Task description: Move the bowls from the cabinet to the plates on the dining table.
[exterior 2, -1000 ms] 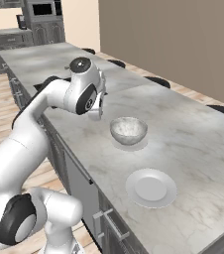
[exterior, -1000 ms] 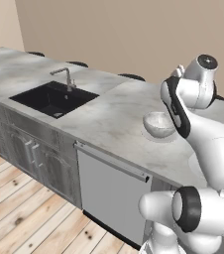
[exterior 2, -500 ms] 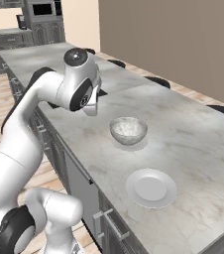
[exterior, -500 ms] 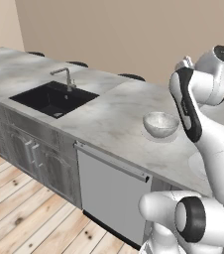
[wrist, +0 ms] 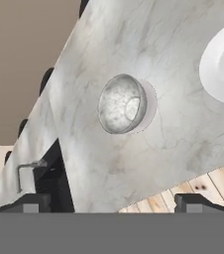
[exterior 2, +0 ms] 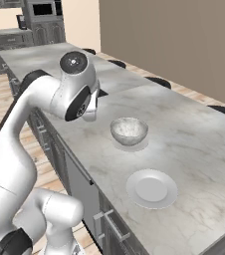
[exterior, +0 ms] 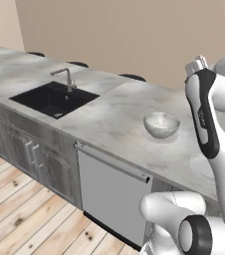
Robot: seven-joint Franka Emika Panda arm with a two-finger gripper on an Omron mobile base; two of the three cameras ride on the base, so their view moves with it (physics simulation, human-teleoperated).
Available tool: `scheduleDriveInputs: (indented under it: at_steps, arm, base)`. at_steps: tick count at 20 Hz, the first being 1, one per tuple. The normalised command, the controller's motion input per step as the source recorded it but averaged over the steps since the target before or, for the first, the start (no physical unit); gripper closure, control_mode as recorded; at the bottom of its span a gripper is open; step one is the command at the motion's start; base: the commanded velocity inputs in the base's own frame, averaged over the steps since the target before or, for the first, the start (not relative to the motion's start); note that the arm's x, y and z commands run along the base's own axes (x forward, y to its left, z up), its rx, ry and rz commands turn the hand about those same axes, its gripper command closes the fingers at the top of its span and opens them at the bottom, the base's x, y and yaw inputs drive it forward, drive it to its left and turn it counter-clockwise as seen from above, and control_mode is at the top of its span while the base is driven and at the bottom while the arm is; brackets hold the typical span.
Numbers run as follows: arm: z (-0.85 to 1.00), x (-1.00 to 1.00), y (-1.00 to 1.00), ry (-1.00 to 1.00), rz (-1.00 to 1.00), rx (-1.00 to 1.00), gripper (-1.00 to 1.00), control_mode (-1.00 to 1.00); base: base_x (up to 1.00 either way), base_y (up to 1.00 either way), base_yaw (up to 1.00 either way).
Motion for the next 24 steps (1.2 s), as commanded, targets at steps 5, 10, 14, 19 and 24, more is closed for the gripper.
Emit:
scheduleDriveInputs:
  at_steps: [5, 10, 14, 19, 24]
  arm:
    - [0.00, -0.35, 0.04, -0.17, 0.04, -0.02, -1.00, -1.00]
    - [0.09, -0.33, 0.04, -0.09, 0.02, 0.00, -1.00, -1.00]
    - [0.23, -0.24, -0.02, 0.00, 0.01, 0.01, -1.00, -1.00]
    - [0.29, -0.24, -0.06, 0.05, 0.01, 0.03, -1.00, -1.00]
    - [0.24, -0.23, -0.06, 0.04, 0.01, 0.01, -1.00, -1.00]
  base:
    - [0.00, 0.00, 0.00]
    - [0.00, 0.00, 0.00]
    - [0.00, 0.00, 0.00]
    - [0.00, 0.00, 0.00]
    - [0.00, 0.00, 0.00]
